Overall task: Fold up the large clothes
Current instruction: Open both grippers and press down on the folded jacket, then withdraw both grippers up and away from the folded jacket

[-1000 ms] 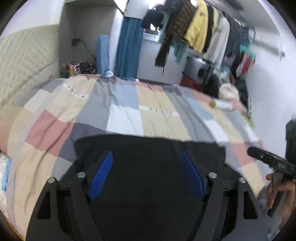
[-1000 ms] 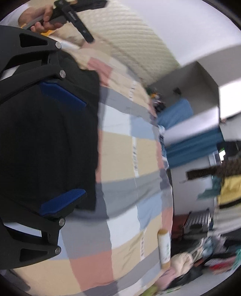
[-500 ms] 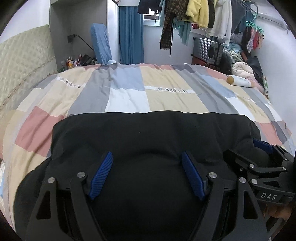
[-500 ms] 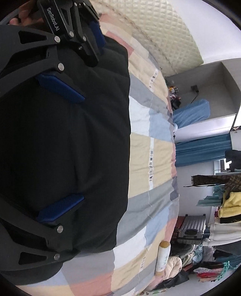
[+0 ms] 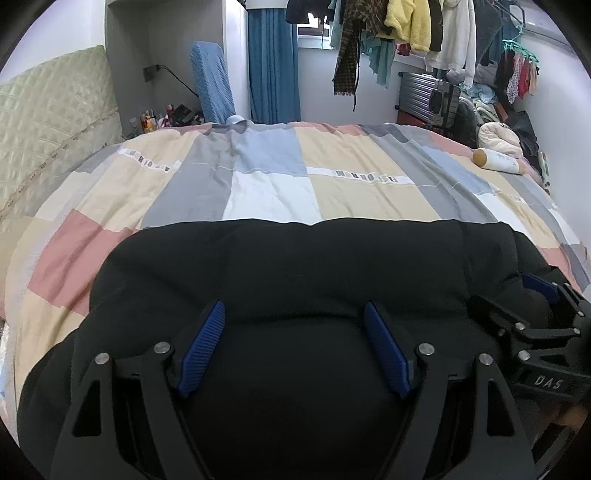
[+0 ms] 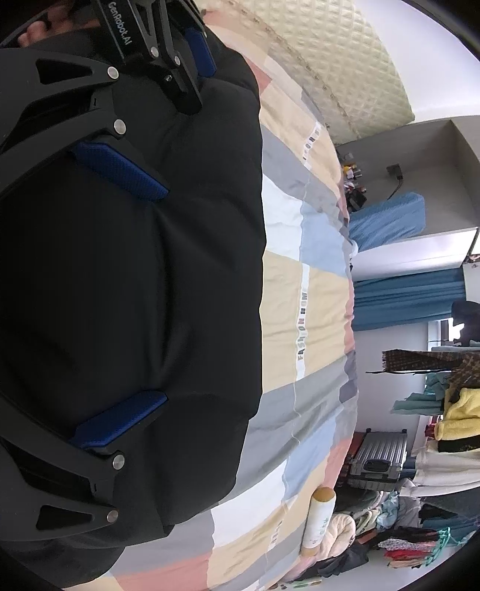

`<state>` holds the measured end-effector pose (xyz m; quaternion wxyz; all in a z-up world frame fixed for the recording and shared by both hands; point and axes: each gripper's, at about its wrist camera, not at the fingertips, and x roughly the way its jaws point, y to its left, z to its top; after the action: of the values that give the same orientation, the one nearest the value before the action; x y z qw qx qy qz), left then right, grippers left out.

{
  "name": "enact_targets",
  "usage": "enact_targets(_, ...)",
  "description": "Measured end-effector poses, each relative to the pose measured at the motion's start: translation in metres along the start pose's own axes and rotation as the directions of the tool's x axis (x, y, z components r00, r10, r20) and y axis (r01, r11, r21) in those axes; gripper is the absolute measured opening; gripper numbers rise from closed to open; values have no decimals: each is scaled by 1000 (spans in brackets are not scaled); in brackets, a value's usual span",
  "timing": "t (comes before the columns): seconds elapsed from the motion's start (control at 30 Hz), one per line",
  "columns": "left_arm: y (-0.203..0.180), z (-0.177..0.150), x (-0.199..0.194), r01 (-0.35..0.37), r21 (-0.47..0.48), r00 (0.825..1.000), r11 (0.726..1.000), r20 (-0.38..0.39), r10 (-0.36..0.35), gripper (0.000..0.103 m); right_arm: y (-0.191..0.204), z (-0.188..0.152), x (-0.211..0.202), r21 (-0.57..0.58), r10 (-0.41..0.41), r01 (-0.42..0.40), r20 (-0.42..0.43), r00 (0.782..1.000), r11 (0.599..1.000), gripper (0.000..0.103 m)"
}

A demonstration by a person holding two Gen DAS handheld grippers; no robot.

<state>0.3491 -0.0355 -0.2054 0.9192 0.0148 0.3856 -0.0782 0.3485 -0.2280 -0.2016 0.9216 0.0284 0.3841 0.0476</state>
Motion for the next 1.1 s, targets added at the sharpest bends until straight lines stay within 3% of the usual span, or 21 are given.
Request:
enact_targets(0.47, 20, -15, 0, -26, -23, 1000, 999, 4, 27, 78, -27, -14, -13, 17, -28, 27, 29, 999, 999, 103)
enact_targets(1.1, 80, -36, -12, -38, -76, 999, 996, -17, 36, 81, -87, -35, -37, 116, -98, 95, 16, 995, 989, 103)
